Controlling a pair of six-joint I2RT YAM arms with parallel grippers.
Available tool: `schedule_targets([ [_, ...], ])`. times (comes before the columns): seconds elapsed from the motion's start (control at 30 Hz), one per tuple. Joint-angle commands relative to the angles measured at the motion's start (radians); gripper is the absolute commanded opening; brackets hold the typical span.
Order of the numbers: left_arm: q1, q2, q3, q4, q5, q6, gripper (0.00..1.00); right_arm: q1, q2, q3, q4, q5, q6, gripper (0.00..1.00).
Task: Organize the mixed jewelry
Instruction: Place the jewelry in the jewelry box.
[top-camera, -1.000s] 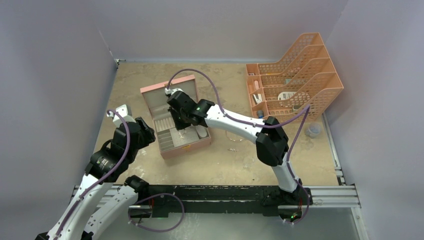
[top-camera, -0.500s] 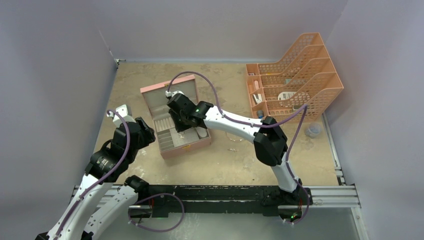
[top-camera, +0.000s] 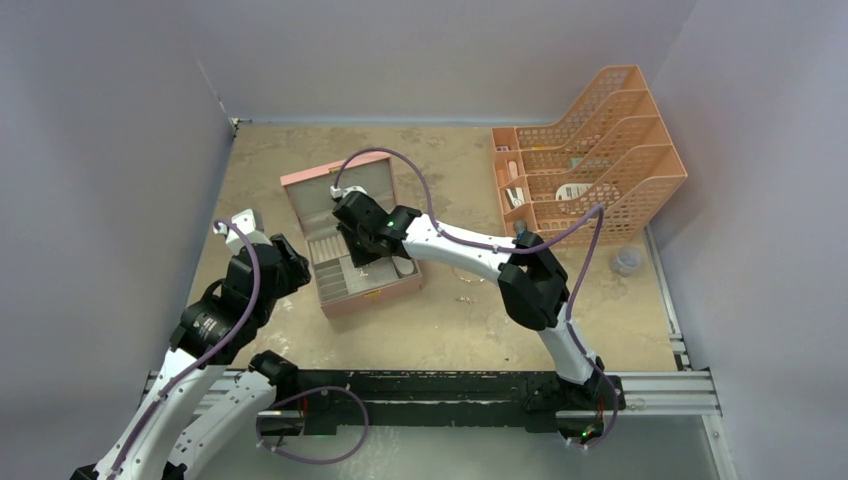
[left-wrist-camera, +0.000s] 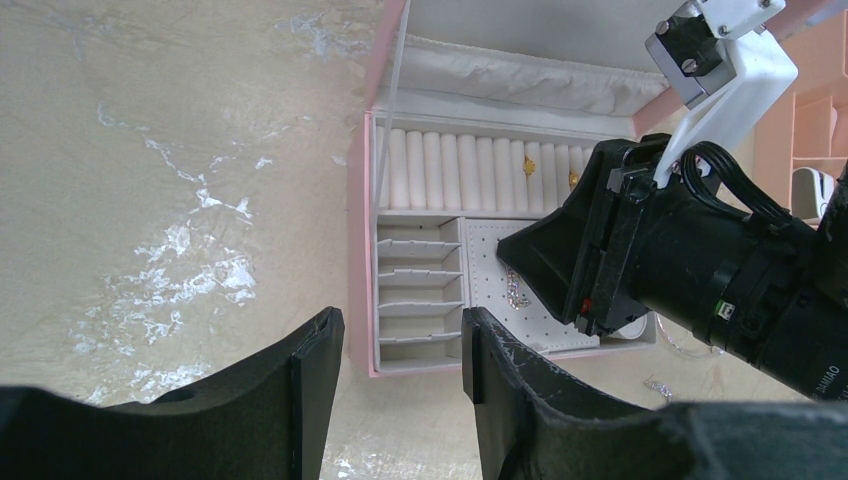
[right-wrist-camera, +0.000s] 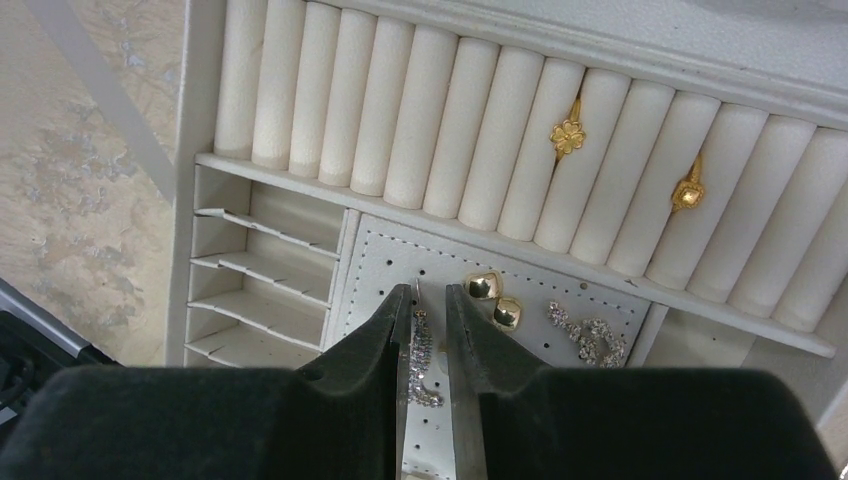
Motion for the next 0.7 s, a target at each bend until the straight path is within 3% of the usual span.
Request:
schedule_targets([
  [0.0,0.006,-0.004,-0.004,0.033,-0.008,0.006,0.47,0.004,-0.004,-0.001,0.014,-0.001,-0.005,0.21],
  [0.4,0.006,0.0,-0.004,0.035,-0.007,0.007,0.47,0.012,-0.026,-0.015,0.002,-0.014,-0.008,0.22],
  [0.67,0.006,0.001,-0.004,0.035,-0.005,0.007,0.47,0.018,-0.029,-0.016,-0.01,-0.014,-0.006,0.15],
])
